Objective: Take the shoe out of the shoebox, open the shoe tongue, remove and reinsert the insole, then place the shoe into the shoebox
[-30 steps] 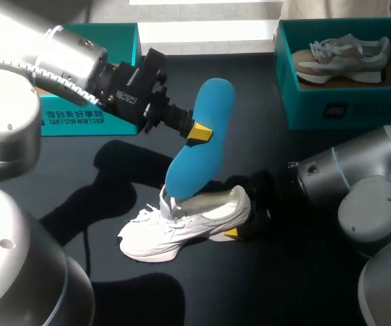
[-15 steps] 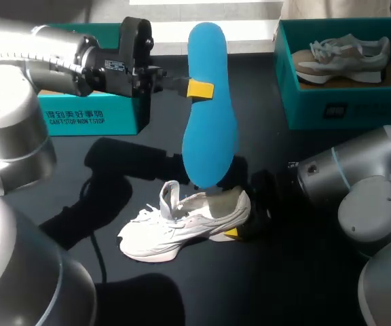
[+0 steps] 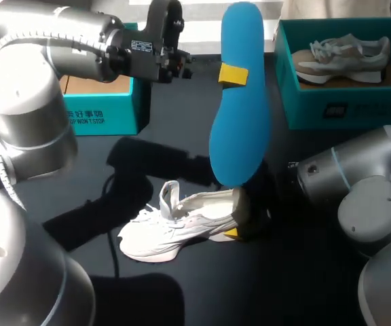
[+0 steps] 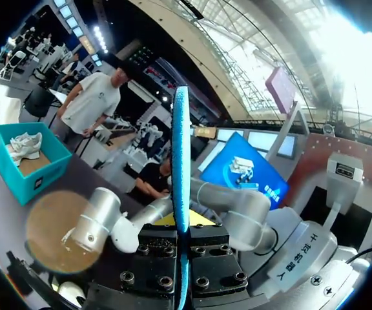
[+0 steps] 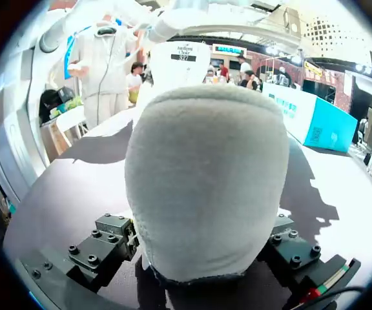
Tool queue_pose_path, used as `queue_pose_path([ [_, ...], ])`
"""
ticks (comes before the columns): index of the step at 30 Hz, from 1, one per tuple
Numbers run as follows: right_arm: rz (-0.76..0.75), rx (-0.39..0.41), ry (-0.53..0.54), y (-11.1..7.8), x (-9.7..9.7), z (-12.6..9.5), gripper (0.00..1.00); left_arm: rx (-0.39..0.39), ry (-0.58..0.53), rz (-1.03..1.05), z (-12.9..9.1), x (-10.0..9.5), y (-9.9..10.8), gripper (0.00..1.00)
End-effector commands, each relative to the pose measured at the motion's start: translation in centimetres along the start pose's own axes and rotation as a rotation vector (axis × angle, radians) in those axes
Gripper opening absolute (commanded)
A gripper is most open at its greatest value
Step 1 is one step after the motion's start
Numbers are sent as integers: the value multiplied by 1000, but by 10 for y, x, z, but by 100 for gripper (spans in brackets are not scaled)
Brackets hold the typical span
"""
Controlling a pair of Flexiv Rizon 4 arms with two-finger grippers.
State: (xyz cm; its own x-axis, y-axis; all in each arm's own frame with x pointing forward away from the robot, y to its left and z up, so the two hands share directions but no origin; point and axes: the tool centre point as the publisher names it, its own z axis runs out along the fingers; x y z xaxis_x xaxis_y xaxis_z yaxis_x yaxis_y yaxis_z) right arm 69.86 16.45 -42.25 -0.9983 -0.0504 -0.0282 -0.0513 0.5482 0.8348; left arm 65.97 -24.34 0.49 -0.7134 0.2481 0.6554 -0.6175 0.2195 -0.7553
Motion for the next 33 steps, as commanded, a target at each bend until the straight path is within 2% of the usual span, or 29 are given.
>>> queue_pose_path([
  [1,0,2,-2,-3,-2,4,0,-31,0,-1,0,0,-5,0],
  [9,0,2,-2,-3,-2,4,0,-31,0,-1,0,0,-5,0],
  [10,0,2,-2,-3,-2,4,0,-11,13,-29,-1,1,-2,0],
  [14,0,2,-2,-3,-2,4,0,71,-7,-71,-4,20,9,0],
  [21,0,2,-2,-3,-2,4,0,121,-41,-80,-6,43,12,0],
  [30,0,2,-2,-3,-2,4,0,120,-36,-109,-12,45,19,0],
  [33,0,2,-2,-3,-2,4,0,120,-2,-133,-13,44,19,0],
])
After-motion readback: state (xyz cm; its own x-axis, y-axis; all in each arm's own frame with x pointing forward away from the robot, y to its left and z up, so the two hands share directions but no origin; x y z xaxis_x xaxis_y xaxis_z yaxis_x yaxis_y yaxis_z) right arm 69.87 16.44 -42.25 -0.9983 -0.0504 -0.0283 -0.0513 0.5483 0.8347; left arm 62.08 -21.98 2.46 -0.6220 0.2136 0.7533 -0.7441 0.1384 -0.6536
